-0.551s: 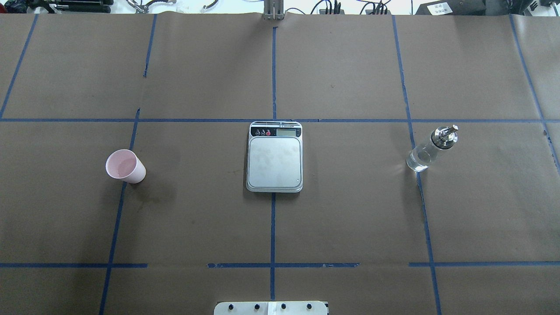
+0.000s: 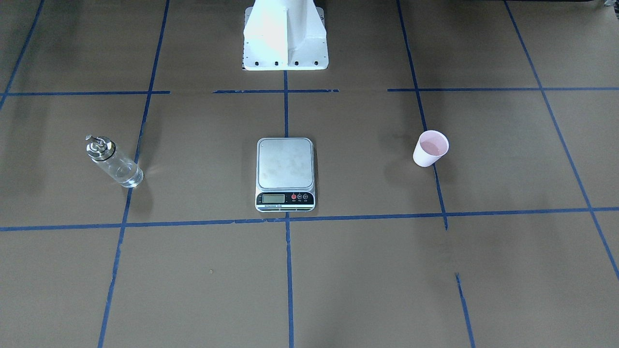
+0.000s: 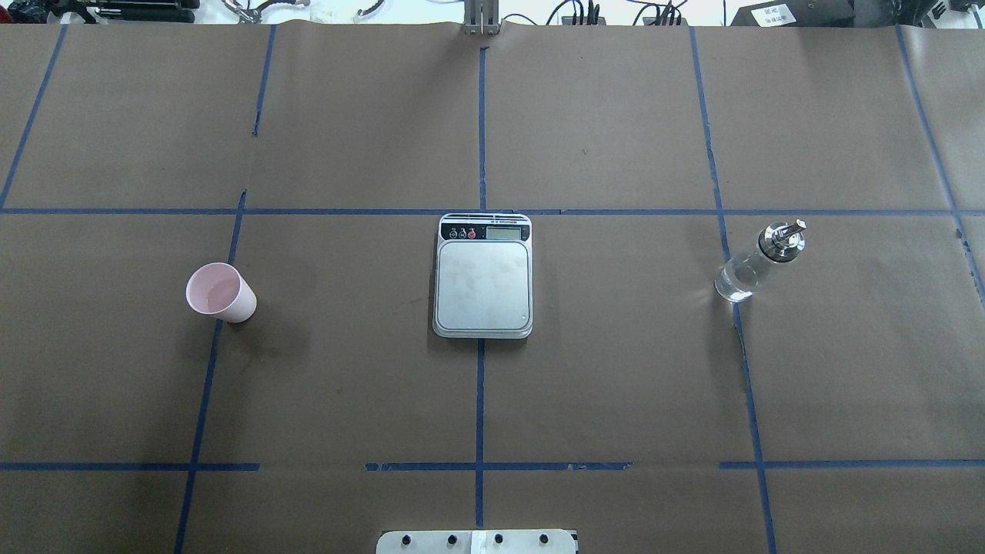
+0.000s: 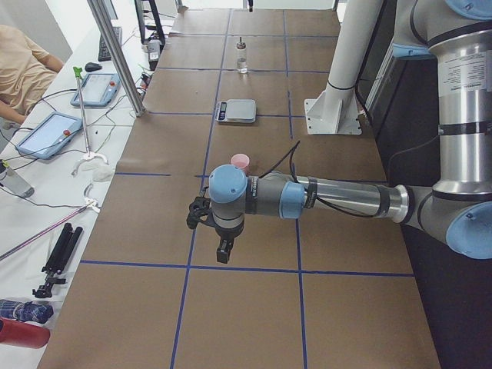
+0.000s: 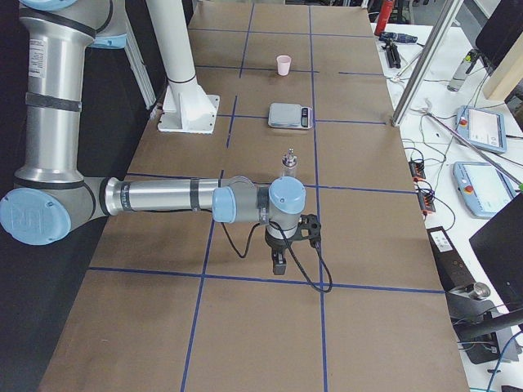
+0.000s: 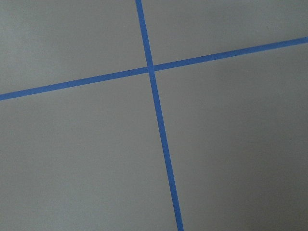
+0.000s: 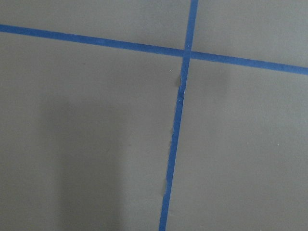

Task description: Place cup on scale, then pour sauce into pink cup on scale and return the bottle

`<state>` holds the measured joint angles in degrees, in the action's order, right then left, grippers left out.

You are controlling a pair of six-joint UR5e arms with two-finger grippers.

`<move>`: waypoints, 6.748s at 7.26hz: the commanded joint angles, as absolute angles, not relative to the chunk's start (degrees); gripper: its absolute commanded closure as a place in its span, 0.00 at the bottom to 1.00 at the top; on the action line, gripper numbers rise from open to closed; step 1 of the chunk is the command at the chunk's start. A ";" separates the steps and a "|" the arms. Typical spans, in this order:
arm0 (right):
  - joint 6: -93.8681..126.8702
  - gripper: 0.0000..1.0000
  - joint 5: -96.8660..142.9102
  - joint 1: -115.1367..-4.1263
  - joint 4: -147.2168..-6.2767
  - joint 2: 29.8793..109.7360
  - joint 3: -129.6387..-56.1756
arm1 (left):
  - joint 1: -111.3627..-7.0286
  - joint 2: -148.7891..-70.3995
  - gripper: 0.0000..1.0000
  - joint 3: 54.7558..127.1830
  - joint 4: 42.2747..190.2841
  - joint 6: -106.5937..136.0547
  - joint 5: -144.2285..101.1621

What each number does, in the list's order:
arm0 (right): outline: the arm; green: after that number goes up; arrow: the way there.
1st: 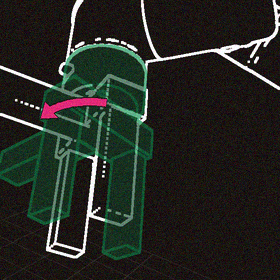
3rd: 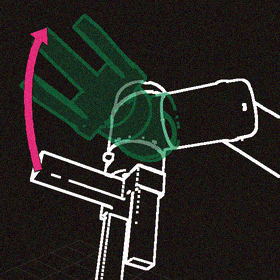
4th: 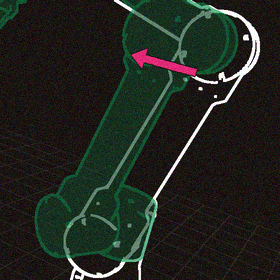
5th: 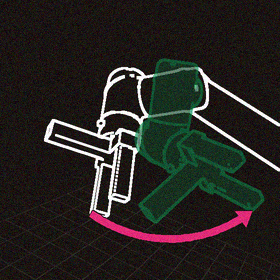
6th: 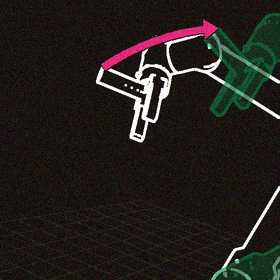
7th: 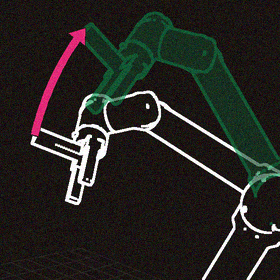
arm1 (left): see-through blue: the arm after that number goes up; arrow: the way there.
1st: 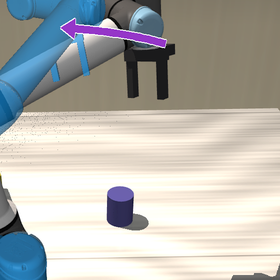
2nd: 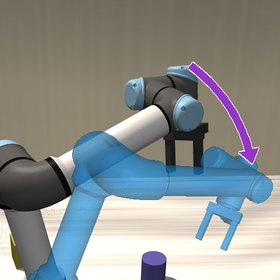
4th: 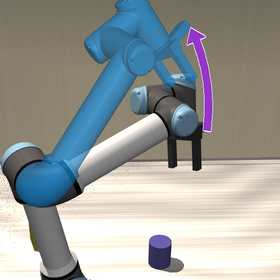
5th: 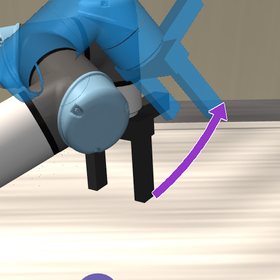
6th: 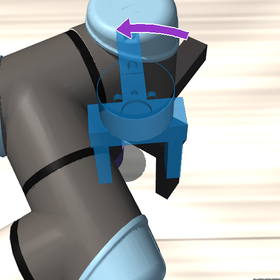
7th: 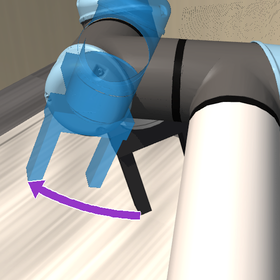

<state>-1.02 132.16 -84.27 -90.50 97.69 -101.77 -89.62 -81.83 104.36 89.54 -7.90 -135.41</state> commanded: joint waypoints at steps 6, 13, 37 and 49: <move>0.00 0.00 132.18 -84.11 -73.21 94.40 -100.20 | -89.30 -88.68 0.00 102.15 121.84 -0.13 -135.61; 7.21 0.00 134.91 -84.11 -73.21 94.04 -100.64 | -56.60 -87.63 0.00 108.96 136.50 44.91 -119.87; 7.38 0.00 134.74 -84.11 -73.21 94.22 -100.64 | -37.27 -113.12 1.00 114.26 91.67 58.62 -102.22; 7.56 0.00 134.91 -84.11 -73.21 94.04 -100.81 | -30.85 -138.95 0.83 89.57 90.17 66.62 -105.38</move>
